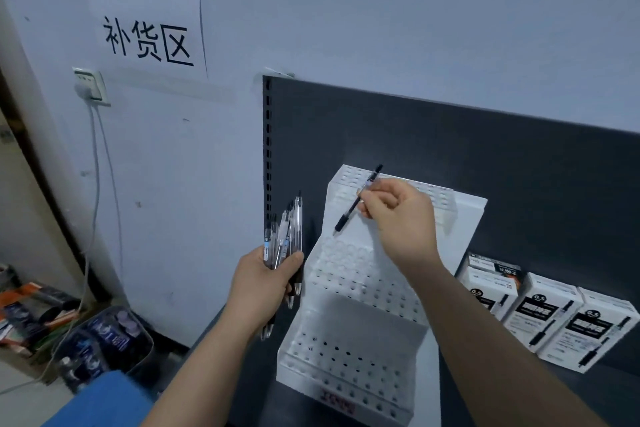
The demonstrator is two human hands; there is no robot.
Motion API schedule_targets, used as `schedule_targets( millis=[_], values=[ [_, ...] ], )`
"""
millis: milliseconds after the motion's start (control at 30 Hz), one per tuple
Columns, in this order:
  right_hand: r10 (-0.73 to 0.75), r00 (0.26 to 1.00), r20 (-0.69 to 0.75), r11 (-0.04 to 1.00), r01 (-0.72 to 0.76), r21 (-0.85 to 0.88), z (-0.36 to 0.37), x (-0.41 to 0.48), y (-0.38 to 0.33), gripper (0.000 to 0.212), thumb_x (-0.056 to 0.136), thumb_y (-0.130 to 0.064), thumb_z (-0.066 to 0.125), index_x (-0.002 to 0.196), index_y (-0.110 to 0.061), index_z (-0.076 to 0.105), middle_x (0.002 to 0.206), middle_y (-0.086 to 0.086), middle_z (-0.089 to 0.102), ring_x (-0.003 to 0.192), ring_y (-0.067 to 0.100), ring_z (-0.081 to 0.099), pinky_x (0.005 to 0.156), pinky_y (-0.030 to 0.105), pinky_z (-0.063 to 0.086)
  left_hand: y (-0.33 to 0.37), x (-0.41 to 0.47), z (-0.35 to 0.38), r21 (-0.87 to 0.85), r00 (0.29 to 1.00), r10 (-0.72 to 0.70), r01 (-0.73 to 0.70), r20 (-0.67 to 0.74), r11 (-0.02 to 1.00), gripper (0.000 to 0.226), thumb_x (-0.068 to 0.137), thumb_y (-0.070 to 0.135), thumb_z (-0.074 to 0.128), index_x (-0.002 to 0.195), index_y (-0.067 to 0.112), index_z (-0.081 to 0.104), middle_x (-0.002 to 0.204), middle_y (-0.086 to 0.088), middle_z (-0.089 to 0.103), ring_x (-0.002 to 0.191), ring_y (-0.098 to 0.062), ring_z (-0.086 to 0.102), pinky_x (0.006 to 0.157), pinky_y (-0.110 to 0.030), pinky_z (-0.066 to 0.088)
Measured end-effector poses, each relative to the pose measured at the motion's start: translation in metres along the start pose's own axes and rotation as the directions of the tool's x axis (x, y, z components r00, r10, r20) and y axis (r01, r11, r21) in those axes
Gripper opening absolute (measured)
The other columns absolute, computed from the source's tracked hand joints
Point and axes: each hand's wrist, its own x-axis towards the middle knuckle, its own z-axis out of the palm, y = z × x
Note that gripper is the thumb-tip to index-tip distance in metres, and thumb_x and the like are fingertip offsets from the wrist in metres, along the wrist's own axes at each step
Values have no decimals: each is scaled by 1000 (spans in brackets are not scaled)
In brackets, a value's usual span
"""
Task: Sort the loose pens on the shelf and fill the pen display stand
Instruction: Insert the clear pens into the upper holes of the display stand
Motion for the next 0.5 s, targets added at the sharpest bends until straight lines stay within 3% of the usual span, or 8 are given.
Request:
schedule_targets(
  millis=[233,333,433,500],
  values=[
    [-59,994,95,933,89,-348,25,5,8,9,87,-11,63,93,-10,70,66,-5,66,72,16,68,79,35,57,-5,9,0,-45,993,8,-2,115,999,13,87,18,68,84,5,64,60,-7,56,43,-12,47,43,-22,41],
    [-21,990,136,874,84,-478,31,7,10,13,85,-13,62,78,-10,72,72,-2,72,74,17,70,76,35,56,-6,10,-2,-59,993,5,2,114,998,12,87,18,69,83,7,64,56,-3,54,42,-11,46,43,-23,41],
    [19,990,139,830,61,-554,32,6,14,28,86,-15,59,63,0,66,59,-3,68,55,-5,60,65,34,56,-6,10,-2,-60,992,6,1,127,998,13,87,17,69,84,5,65,54,-2,52,43,-11,45,46,-25,41],
    [25,991,133,817,57,-574,32,6,16,32,86,-18,58,63,3,64,56,3,67,44,-4,53,62,36,56,-5,10,-3,-60,991,6,2,130,998,13,87,18,69,84,6,65,53,-3,52,42,-12,44,46,-24,40]
  ],
)
